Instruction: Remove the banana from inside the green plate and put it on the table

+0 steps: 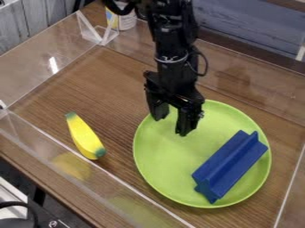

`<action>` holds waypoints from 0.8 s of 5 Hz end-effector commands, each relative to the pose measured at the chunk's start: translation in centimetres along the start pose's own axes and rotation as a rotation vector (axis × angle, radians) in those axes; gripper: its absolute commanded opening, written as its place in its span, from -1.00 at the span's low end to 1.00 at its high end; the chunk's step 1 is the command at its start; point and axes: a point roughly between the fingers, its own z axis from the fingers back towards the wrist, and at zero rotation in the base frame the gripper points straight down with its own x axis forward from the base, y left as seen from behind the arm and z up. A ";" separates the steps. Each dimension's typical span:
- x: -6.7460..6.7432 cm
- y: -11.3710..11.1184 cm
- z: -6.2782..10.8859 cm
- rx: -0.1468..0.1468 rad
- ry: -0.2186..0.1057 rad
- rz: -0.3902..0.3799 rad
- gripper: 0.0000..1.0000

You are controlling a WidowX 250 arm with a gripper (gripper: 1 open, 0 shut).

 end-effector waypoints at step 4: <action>0.6 -0.8 1.8 0.015 -0.064 -0.022 1.00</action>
